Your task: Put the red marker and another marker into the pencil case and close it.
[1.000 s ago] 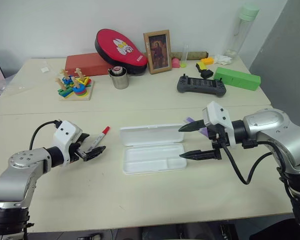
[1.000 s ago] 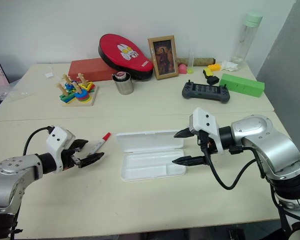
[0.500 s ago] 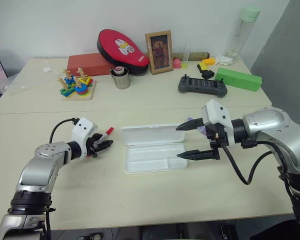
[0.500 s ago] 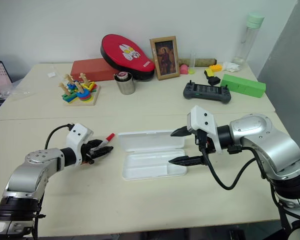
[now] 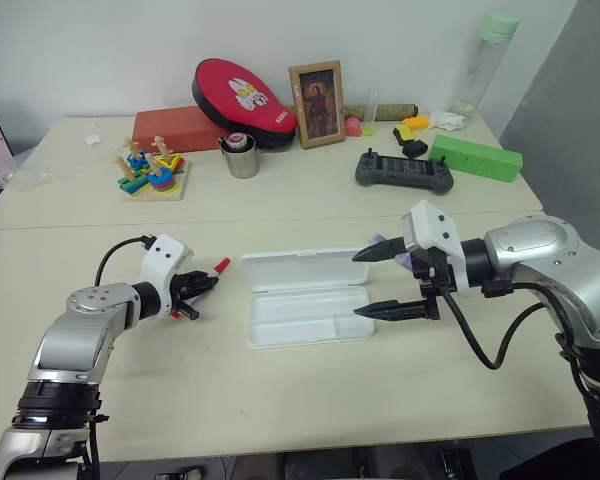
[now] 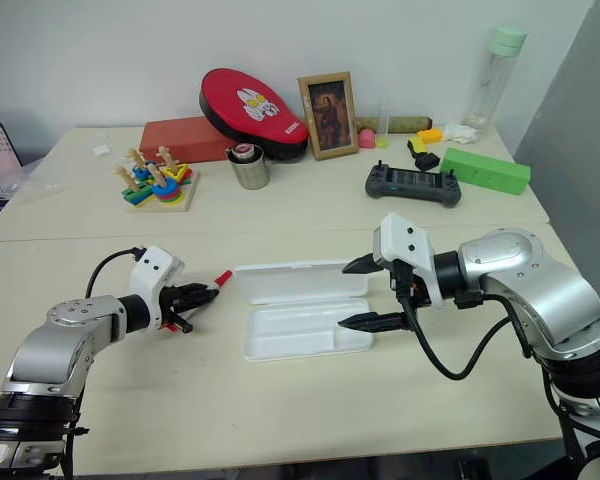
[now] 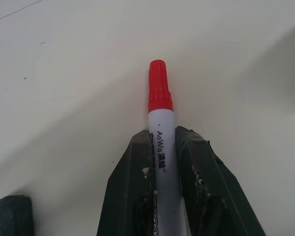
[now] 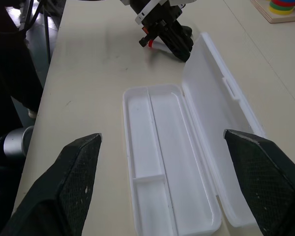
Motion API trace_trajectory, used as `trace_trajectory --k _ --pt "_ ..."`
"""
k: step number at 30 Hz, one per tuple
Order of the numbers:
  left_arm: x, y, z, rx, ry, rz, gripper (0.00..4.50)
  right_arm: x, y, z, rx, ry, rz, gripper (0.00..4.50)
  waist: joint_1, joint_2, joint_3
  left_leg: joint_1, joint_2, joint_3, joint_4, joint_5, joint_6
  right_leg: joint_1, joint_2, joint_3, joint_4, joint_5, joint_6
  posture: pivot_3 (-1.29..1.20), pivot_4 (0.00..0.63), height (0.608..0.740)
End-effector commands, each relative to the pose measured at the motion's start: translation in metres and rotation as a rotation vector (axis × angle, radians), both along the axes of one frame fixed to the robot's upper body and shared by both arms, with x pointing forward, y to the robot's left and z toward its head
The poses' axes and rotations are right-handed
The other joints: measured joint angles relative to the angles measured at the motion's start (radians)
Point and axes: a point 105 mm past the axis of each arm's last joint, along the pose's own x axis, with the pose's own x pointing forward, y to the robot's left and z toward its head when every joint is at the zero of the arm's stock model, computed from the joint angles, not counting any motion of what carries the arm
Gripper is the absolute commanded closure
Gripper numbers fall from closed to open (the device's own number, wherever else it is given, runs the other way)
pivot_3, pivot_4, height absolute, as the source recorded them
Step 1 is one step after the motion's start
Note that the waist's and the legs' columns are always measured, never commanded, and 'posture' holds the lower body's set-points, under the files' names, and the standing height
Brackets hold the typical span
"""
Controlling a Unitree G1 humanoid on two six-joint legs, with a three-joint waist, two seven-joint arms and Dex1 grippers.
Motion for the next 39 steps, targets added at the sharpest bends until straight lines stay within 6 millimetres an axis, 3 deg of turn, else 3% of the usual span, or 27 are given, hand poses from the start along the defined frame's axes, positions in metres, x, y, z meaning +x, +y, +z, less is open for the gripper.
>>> trace_trajectory --k 1,3,8,13,17,23,27,34,39 --pt "-0.008 0.003 -0.007 0.029 0.037 -0.008 4.09 -0.005 0.0 0.01 0.009 -0.04 0.029 0.33 0.0 0.0 0.0 0.0 0.0 0.0 0.0 0.0 0.0 0.0 0.0 0.0 0.0 0.0 0.0 0.0 0.15 0.74" --pt "-0.009 0.007 -0.004 0.038 0.025 0.003 4.09 -0.002 -0.001 0.01 0.006 -0.046 0.016 0.33 0.0 0.0 0.0 0.0 0.0 0.0 0.0 0.0 0.0 0.0 0.0 0.0 0.0 0.0 0.0 0.0 0.15 0.74" --pt "-0.037 0.008 0.021 0.137 0.004 -0.119 4.09 -0.002 -0.003 0.006 -0.008 -0.047 0.009 0.33 -0.011 0.0 0.0 0.0 0.0 0.001 0.0 0.0 0.0 -0.001 0.0 0.001 0.0 0.0 0.0 0.0 0.15 0.74" --pt "-0.073 -0.012 0.041 0.274 0.005 -0.397 4.09 -0.002 -0.004 0.006 -0.01 -0.041 0.006 0.33 -0.002 0.001 0.001 -0.001 0.001 0.001 -0.002 0.0 0.0 -0.002 0.0 0.001 -0.001 0.0 0.0 0.0 0.15 0.74" --pt "-0.082 -0.027 0.05 0.338 -0.003 -0.547 4.09 -0.004 -0.004 0.004 -0.015 -0.023 0.015 0.33 0.007 0.001 0.001 -0.001 0.001 0.001 -0.001 0.0 0.0 -0.001 0.0 0.0 -0.001 0.0 0.0 0.0 0.15 0.74" --pt "-0.075 -0.067 0.065 0.325 -0.093 -0.718 4.09 -0.006 -0.004 0.002 -0.015 -0.009 0.022 0.33 0.006 0.001 0.001 -0.001 0.001 0.001 0.0 0.0 0.0 -0.001 0.0 0.001 -0.001 0.0 0.0 0.0 0.15 0.74" --pt "-0.067 -0.081 0.065 0.317 -0.127 -0.751 4.09 -0.006 -0.004 0.002 -0.018 -0.006 0.024 0.33 0.002 0.001 0.001 -0.001 0.0 0.002 0.0 0.0 0.0 -0.001 0.001 0.001 -0.001 0.0 0.0 0.0 0.15 0.74" --pt "-0.055 -0.127 0.045 0.292 -0.149 -0.858 4.09 -0.009 -0.016 -0.002 -0.062 0.008 0.004 0.33 0.002 0.001 0.001 -0.002 0.001 0.001 0.0 0.0 0.0 -0.001 0.001 0.001 -0.001 0.0 0.0 0.0 0.15 0.74" --pt "-0.053 -0.141 0.037 0.281 -0.18 -0.843 4.09 -0.01 -0.015 -0.001 -0.057 0.008 0.0 0.33 -0.002 0.001 0.001 -0.001 0.001 0.001 0.0 0.0 0.0 -0.001 0.002 0.002 0.0 0.0 0.0 0.0 0.15 0.74"
